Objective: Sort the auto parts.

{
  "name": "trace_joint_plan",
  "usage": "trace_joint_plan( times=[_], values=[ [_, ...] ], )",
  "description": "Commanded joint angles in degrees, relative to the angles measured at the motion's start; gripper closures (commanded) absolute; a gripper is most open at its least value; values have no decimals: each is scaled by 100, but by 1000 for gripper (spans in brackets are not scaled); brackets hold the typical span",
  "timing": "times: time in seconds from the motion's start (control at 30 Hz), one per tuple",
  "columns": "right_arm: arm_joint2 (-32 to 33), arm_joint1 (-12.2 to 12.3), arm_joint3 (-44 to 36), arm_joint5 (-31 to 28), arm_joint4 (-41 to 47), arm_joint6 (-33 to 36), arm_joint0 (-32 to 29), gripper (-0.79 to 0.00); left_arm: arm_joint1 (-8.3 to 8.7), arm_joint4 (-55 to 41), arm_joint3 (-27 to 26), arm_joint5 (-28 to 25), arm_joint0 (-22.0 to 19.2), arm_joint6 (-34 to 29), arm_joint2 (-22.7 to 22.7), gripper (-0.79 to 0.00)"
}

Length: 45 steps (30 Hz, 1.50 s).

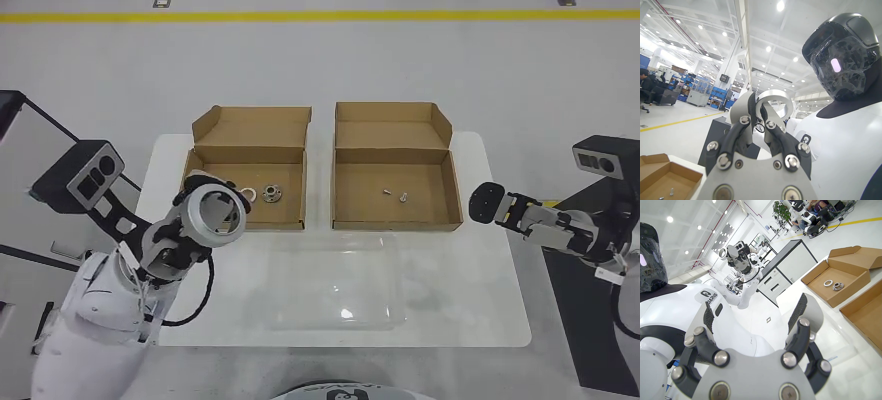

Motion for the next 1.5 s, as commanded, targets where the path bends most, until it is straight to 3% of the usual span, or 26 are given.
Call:
trace_joint_plan(
  times=[0.0, 0.37, 0.77, 1.07, 1.3, 1.47],
  values=[
    [0, 0, 0, 0, 0, -1, 0, -785, -9, -174, 20, -62, -7, 25, 10, 0],
    [0, 0, 0, 0, 0, -1, 0, -785, -37, -951, 168, -255, -122, -158, -116, 0],
    [0, 0, 0, 0, 0, -1, 0, -785, -86, -1027, 450, -296, -321, -516, -29, 0],
    [0, 0, 0, 0, 0, -1, 0, -785, -133, -304, 784, 367, -410, -640, 51, 0],
    [0, 0, 0, 0, 0, -1, 0, -785, -168, 945, 893, 1343, -555, -665, 116, 0],
    [0, 0, 0, 0, 0, -1, 0, -785, -206, 1293, 1043, 1902, -713, -513, 220, 0]
  ],
)
